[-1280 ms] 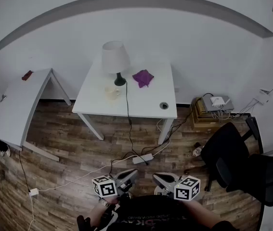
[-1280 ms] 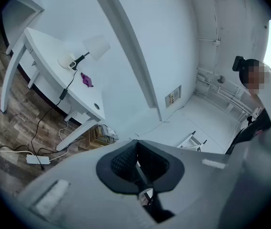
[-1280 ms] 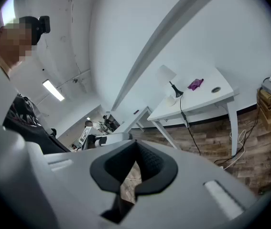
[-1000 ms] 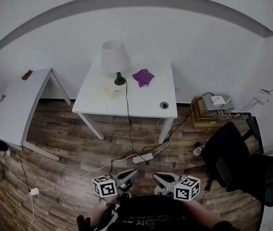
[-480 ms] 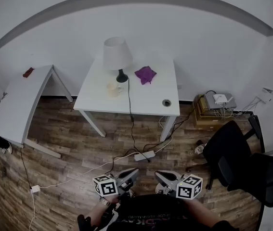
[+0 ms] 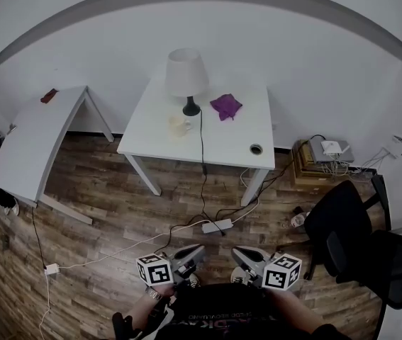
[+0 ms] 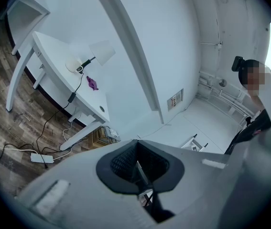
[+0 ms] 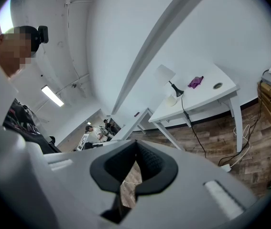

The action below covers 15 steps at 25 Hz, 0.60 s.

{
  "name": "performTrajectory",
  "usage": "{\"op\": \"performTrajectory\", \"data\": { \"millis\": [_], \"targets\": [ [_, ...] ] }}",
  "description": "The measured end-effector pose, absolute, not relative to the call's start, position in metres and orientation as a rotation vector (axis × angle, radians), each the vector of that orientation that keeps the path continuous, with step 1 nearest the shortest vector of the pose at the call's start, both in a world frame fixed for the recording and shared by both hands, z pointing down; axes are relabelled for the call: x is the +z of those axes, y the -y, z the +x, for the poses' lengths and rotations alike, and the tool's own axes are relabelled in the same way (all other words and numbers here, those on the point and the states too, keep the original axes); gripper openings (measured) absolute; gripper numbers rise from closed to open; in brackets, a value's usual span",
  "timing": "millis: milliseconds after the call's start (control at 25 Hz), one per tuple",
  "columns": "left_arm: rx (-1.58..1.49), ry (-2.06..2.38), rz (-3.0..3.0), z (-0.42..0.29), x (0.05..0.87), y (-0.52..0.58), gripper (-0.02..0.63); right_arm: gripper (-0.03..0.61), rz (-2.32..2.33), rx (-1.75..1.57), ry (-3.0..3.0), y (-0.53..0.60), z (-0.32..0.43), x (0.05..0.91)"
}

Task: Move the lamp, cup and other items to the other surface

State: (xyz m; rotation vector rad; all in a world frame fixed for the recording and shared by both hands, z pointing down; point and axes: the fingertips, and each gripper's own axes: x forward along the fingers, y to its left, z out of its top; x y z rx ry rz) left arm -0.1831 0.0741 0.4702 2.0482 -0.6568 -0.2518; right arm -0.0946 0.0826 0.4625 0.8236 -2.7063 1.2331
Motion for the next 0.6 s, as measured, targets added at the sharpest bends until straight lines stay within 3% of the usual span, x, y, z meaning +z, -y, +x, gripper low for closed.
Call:
{"op": "performTrajectory", "data": {
  "millis": [600],
  "targets": [
    [-0.281,0.634,2.017,-0.220,0.472,-0.075,-0.003,0.005,0.862,1.239,2.712,-0.082,-0.129,0.464]
  ]
}}
